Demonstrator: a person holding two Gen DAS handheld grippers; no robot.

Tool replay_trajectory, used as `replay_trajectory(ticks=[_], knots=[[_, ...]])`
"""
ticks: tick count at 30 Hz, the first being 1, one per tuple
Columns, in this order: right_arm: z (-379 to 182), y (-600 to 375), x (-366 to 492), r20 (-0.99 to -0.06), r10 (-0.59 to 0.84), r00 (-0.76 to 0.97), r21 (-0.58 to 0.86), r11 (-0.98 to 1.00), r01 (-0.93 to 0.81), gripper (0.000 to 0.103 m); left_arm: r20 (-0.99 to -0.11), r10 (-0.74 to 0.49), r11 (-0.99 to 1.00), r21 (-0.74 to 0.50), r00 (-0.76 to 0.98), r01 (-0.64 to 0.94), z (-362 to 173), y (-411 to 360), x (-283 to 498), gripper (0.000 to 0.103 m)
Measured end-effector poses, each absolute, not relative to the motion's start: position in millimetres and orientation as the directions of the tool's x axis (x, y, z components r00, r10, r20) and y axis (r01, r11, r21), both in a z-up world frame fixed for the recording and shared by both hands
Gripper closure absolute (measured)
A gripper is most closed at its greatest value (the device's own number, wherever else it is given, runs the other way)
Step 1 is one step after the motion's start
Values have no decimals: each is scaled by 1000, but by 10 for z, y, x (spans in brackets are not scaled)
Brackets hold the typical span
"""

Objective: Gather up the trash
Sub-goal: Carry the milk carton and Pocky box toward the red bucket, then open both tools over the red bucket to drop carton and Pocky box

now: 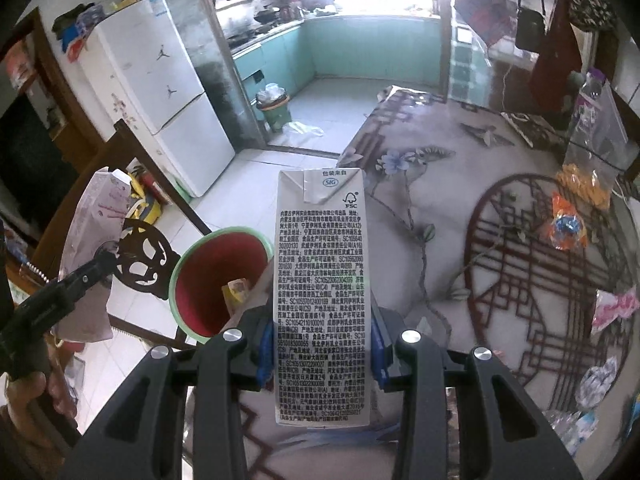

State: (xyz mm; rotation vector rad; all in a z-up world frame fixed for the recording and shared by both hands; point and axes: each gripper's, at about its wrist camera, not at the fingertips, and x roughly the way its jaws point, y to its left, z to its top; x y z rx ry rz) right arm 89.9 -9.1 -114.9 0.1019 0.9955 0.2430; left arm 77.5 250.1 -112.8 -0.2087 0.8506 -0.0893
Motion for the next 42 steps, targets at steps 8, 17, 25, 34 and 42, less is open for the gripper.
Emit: replay_trajectory(ticks=[8, 17, 25, 34, 42], knots=[[-1136, 307, 1006, -812, 277, 514, 207, 960, -189, 67, -748, -153, 977, -212, 646, -14, -1185, 2835, 956, 46], [-1246, 628, 1141, -821, 310, 478, 231, 948, -219, 67, -755, -162, 977, -212, 636, -3, -1226, 2992, 1127, 46], [-1351, 907, 1282, -830, 345, 439, 256, 934, -250, 67, -766, -162, 978, -211, 622, -5, -1310, 3099, 1289, 46], [-1469, 1192, 1480, -843, 364, 396, 268, 923, -277, 67, -781, -171, 977, -215, 600, -3, -1433, 3209, 1540, 46], [-1601, 1400, 1661, -855, 373, 359, 281, 917, -284, 67, -802, -177, 976, -216, 570, -1, -1596, 3273, 1732, 46]])
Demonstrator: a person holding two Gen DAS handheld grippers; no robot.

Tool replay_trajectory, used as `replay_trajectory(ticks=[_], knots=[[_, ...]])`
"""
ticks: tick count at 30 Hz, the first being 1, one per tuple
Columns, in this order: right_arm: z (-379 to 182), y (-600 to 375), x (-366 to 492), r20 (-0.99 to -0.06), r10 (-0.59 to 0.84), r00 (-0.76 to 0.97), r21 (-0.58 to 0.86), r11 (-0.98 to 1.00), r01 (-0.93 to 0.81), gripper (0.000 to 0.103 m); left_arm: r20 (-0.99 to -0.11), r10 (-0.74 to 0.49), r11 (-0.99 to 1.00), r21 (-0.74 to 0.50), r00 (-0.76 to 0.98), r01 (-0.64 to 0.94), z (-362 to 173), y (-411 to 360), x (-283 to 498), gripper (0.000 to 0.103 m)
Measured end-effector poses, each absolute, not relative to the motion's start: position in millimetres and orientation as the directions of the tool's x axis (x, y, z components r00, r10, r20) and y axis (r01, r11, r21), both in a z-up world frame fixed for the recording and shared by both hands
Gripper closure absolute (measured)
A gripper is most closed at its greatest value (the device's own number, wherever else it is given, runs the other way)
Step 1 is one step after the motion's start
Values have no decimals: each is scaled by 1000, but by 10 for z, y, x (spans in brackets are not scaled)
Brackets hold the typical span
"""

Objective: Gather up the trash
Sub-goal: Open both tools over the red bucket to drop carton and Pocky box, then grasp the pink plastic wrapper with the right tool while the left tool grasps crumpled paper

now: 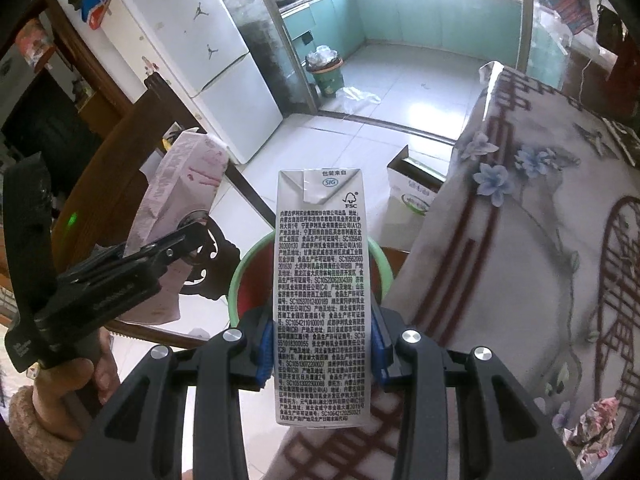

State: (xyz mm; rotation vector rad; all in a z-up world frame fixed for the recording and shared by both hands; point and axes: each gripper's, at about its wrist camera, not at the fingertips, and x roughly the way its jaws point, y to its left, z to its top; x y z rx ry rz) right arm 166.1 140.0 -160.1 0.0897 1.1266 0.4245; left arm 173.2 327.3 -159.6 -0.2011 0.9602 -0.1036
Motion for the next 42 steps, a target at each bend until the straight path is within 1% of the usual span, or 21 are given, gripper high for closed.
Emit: replay_trajectory(ticks=[6, 16, 24, 25, 26, 27, 28, 29, 31, 33, 37, 42], knots=[[-1732, 1559, 1762, -874, 369, 317, 278, 914, -296, 67, -817, -188, 971, -238, 546, -21, -1734, 3319, 1878, 46], [-1939, 1656, 1875, -894, 356, 273, 278, 917, -287, 67, -835, -191, 971, -236, 516, -22, -1890, 3339, 2029, 46], [-1969, 1734, 1995, -889, 377, 262, 299, 909, -291, 67, -845, -184, 972, -231, 501, -32, -1958, 3345, 2119, 46], [-1960, 1746, 2014, -883, 391, 261, 313, 903, -295, 65, -847, -180, 973, -228, 500, -36, -1965, 3348, 2124, 46], [-1954, 1750, 2029, -879, 397, 263, 320, 901, -293, 60, -852, -165, 975, -217, 497, -48, -1976, 3362, 2137, 43], [-1943, 1735, 2038, -877, 398, 268, 323, 903, -284, 42, -854, -160, 975, -216, 495, -56, -1979, 3367, 2143, 38], [-1916, 1701, 2038, -870, 401, 286, 329, 906, -267, 34, -855, -161, 973, -221, 494, -65, -1982, 3379, 2144, 34], [-1882, 1660, 2027, -862, 407, 304, 338, 906, -254, 31, -852, -164, 970, -230, 497, -74, -1971, 3404, 2139, 34], [-1851, 1617, 2010, -860, 416, 295, 347, 901, -259, 32, -851, -149, 972, -220, 504, -83, -1938, 3422, 2128, 33], [-1807, 1560, 1967, -862, 407, 302, 337, 905, -259, 32, -848, -135, 973, -211, 513, -92, -1899, 3427, 2111, 21], [-1734, 1360, 1786, -864, 393, 315, 328, 913, -241, 32, -837, -140, 973, -214, 529, -82, -1809, 3396, 2038, 20], [-1662, 1069, 1534, -865, 369, 341, 320, 928, -193, 32, -830, -161, 978, -206, 534, -25, -1699, 3195, 1862, 20]])
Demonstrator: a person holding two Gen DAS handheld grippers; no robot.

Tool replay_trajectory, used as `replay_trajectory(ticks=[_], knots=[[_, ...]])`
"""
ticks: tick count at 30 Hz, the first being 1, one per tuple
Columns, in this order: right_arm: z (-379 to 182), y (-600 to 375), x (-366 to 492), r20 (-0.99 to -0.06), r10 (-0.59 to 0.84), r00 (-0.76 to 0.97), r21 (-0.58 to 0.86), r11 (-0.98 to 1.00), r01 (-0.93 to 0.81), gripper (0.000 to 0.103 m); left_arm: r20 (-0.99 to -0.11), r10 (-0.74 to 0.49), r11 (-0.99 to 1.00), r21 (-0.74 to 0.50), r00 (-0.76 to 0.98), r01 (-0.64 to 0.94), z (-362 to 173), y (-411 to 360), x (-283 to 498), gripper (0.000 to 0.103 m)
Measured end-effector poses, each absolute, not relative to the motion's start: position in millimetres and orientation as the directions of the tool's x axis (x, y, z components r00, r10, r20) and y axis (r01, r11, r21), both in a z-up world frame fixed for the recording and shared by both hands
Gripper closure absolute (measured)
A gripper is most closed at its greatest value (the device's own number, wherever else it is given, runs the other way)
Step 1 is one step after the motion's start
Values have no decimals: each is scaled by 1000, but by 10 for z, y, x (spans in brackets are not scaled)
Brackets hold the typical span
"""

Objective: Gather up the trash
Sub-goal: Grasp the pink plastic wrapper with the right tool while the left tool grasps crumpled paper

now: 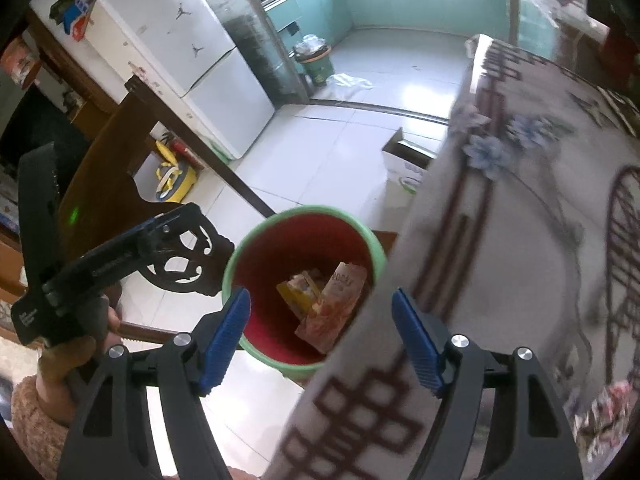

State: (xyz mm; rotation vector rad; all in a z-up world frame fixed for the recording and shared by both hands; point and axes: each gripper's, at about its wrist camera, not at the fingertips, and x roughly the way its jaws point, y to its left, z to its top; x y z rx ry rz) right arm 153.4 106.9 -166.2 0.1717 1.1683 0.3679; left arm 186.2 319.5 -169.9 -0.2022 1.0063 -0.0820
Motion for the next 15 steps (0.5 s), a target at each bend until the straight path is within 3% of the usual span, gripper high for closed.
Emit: replay_trajectory(ticks=[13, 15], knots=[[-1530, 49, 1032, -852, 320, 413, 308, 946, -97, 32, -820, -216, 976, -180, 530, 119, -1535, 2183, 1336, 20], [-1557, -195, 986, -869, 290, 401, 277, 956, -93, 26, -819, -214, 977, -180, 533, 116, -1518, 2033, 1263, 20]])
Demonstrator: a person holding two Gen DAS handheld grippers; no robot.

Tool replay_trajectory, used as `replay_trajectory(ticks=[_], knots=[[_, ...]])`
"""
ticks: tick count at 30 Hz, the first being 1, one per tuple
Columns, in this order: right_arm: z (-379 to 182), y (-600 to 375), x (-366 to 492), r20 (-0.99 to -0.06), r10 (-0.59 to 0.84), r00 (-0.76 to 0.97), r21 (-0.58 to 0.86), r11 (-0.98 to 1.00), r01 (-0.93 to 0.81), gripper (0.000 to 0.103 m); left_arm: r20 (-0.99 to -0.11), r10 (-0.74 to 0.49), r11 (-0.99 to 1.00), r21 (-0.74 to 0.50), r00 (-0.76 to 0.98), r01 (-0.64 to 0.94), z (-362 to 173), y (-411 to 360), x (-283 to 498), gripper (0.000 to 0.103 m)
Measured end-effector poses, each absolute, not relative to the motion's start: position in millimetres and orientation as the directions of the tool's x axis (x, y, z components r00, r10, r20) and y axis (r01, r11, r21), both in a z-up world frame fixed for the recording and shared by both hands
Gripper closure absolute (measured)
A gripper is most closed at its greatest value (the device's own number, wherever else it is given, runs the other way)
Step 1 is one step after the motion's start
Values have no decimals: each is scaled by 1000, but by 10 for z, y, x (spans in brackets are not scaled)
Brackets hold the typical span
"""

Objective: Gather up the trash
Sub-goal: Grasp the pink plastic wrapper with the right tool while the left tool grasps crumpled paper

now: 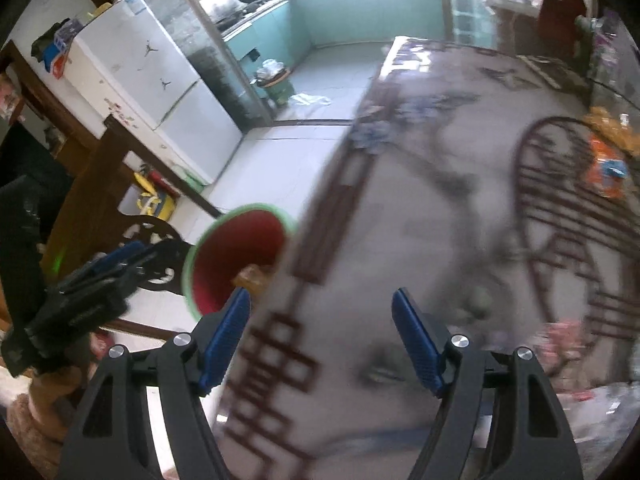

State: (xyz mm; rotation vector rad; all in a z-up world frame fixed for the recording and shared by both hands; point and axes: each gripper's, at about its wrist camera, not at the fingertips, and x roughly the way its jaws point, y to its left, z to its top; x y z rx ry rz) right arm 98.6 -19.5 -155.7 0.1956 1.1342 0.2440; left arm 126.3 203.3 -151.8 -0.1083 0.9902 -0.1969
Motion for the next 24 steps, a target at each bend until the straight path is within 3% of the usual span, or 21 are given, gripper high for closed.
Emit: replay_trajectory(ticks=[13, 19, 24], knots=[[-1667, -2827, 562, -894, -12, 447, 117, 958, 260, 25, -835, -246, 969, -204, 493, 139, -1637, 681, 639, 20], [-1933, -4200, 469, -865, -22, 501, 359, 671, 649, 19, -850, -254, 966, -204, 460, 157, -1717, 161, 494, 20], [-2185, -4436, 663, -887, 1, 461, 364, 615, 700, 18, -859, -239, 967, -167, 454, 193, -1691, -145, 495, 20]])
